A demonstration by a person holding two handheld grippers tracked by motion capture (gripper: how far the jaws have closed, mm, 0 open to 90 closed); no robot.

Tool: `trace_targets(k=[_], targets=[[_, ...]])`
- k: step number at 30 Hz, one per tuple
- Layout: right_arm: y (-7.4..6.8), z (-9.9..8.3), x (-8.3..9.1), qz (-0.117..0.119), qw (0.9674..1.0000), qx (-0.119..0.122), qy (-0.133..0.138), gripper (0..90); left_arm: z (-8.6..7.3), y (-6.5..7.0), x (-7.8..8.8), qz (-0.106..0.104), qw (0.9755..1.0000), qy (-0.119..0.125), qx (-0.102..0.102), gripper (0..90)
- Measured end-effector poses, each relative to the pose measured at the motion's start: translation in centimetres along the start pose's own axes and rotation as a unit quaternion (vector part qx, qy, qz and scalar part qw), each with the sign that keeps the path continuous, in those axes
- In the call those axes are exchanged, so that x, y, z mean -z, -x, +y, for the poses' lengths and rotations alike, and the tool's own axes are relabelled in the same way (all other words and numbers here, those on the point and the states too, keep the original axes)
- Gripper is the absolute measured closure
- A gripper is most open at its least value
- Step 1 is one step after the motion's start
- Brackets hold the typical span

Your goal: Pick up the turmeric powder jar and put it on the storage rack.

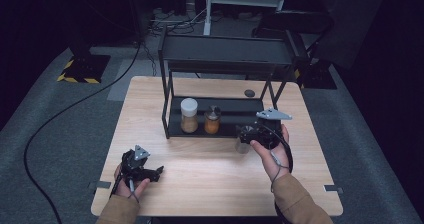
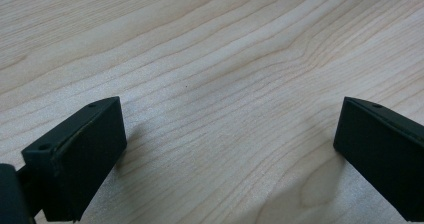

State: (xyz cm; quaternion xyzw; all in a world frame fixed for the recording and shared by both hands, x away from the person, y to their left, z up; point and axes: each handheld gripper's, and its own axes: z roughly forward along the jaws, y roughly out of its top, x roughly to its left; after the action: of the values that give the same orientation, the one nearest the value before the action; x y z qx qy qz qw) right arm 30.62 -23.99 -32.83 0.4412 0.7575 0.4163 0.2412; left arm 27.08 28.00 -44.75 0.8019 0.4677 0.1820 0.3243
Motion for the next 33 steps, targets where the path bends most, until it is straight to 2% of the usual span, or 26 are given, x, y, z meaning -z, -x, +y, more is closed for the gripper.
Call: trace_targets(k=[11,33], targets=[[0.2,-1.8,-0.9,0.005,0.9999,-0.001,-0.013,4.3,0.0,0.0,0.0,0.000,1.0000,0.000,0.000,0.4],[0.9,-5.2,-2.9,-0.004,0.9990,-0.006,-0.045,4.3,0.0,0.0,0.0,0.000,1.0000,0.000,0.000,0.3]])
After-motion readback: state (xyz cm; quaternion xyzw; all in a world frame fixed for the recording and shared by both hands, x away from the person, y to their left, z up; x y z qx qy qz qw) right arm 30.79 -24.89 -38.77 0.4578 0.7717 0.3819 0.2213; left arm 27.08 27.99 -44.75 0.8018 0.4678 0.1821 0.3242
